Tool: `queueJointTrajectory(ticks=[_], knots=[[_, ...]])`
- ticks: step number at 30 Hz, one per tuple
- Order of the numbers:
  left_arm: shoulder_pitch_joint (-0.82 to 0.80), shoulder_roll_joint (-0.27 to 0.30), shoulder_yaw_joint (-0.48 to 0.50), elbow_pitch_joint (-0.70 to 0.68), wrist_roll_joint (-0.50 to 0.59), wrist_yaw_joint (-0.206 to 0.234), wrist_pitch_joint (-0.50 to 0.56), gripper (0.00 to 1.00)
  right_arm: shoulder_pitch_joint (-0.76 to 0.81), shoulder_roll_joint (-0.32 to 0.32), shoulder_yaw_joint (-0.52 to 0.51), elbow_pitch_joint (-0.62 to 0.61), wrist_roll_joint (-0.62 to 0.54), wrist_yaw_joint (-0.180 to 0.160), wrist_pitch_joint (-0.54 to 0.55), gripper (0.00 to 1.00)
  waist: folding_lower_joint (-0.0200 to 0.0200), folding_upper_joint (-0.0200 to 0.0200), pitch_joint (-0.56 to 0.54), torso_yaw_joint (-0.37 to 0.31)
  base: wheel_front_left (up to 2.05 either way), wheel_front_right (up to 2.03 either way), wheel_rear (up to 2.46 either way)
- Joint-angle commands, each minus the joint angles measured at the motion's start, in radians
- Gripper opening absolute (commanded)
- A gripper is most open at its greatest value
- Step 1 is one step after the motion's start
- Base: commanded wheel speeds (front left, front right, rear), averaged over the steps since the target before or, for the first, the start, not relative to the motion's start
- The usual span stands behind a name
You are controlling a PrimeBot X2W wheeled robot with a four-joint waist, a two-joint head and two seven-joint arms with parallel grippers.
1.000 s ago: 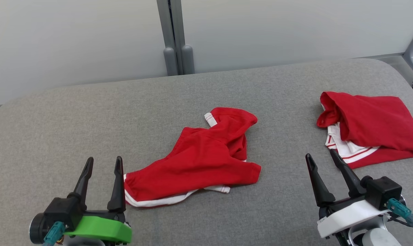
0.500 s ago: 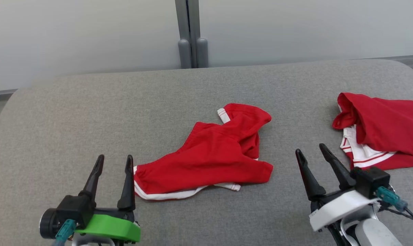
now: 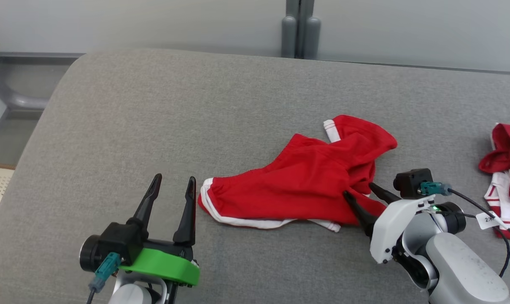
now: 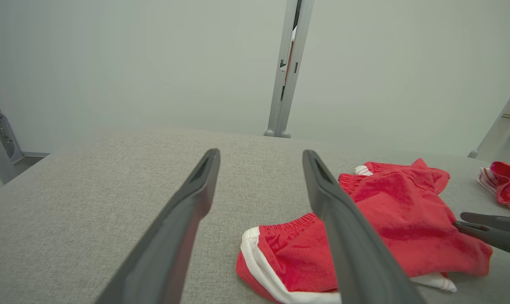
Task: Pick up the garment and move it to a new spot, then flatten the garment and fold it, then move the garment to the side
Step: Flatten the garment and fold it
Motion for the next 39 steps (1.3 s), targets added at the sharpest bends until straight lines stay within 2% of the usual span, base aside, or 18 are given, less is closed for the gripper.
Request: queueJointTrajectory(ticks=[1, 2, 3, 4, 5, 12, 17, 22, 25, 26, 27, 32, 39], knots=[[-0.017, -0.008, 0.003, 0.005, 0.011, -0.006, 0.000, 1.00, -0.023, -0.006, 0.001, 0.009, 0.015, -0.001, 0.001, 0.98, 0.0000, -0.0001, 0.043, 0.076, 0.00, 0.00, 0.00], [-0.016, -0.012, 0.004, 0.009, 0.013, -0.009, 0.000, 1.00, -0.023, -0.007, 0.004, 0.017, 0.022, -0.001, 0.001, 0.71, 0.0000, -0.0001, 0.043, 0.084, 0.00, 0.00, 0.00], [-0.014, -0.014, 0.008, 0.013, 0.015, -0.011, 0.000, 1.00, -0.024, -0.009, 0.010, 0.023, 0.031, -0.001, 0.001, 0.32, 0.0000, -0.0001, 0.042, 0.090, 0.00, 0.00, 0.00], [-0.012, -0.017, 0.010, 0.014, 0.016, -0.013, 0.000, 1.00, -0.025, -0.012, 0.012, 0.026, 0.036, -0.001, -0.003, 0.10, 0.0000, -0.0001, 0.042, 0.095, 0.00, 0.00, 0.00], [-0.009, -0.020, 0.012, 0.017, 0.017, -0.016, 0.000, 1.00, -0.026, -0.016, 0.014, 0.030, 0.043, -0.001, -0.009, 0.00, 0.0000, -0.0001, 0.041, 0.100, 0.00, 0.00, 0.00], [-0.014, -0.041, 0.015, 0.025, 0.028, -0.037, 0.000, 1.00, -0.077, -0.043, -0.002, 0.013, 0.079, -0.001, -0.074, 0.00, 0.0000, -0.0001, 0.055, 0.131, 0.00, 0.00, 0.00], [-0.037, -0.056, 0.009, 0.027, 0.036, -0.051, 0.000, 1.00, -0.182, -0.085, 0.017, 0.004, 0.096, -0.001, -0.058, 0.00, 0.0000, -0.0001, 0.091, 0.164, 0.00, 0.00, 0.00], [-0.062, -0.070, 0.003, 0.030, 0.040, -0.062, 0.000, 1.00, -0.320, -0.113, 0.055, 0.074, 0.134, -0.001, -0.027, 0.00, 0.0000, -0.0001, 0.139, 0.191, 0.00, 0.00, 0.00], [-0.072, -0.074, 0.002, 0.038, 0.043, -0.066, 0.000, 1.00, -0.385, -0.117, 0.090, 0.173, 0.148, -0.001, -0.003, 0.00, 0.0000, -0.0001, 0.148, 0.198, 0.00, 0.00, 0.00], [-0.074, -0.074, 0.004, 0.041, 0.043, -0.066, 0.000, 1.00, -0.403, -0.114, 0.102, 0.202, 0.147, -0.001, -0.004, 0.73, 0.0000, -0.0001, 0.147, 0.197, 0.00, 0.00, 0.00], [-0.074, -0.075, 0.006, 0.045, 0.044, -0.067, 0.000, 1.00, -0.416, -0.110, 0.106, 0.224, 0.148, -0.001, -0.016, 1.00, 0.0000, -0.0001, 0.143, 0.195, 0.00, 0.00, 0.00], [-0.068, -0.077, 0.021, 0.058, 0.054, -0.069, 0.000, 1.00, -0.410, -0.089, 0.137, 0.279, 0.152, -0.001, -0.123, 1.00, 0.0000, -0.0001, 0.101, 0.152, 0.00, 0.00, 0.00], [-0.039, -0.041, 0.089, 0.052, 0.059, -0.055, 0.000, 1.00, -0.341, -0.081, 0.123, 0.208, 0.142, -0.001, -0.305, 1.00, 0.0000, -0.0001, 0.015, 0.028, 0.00, 0.00, 0.00]])
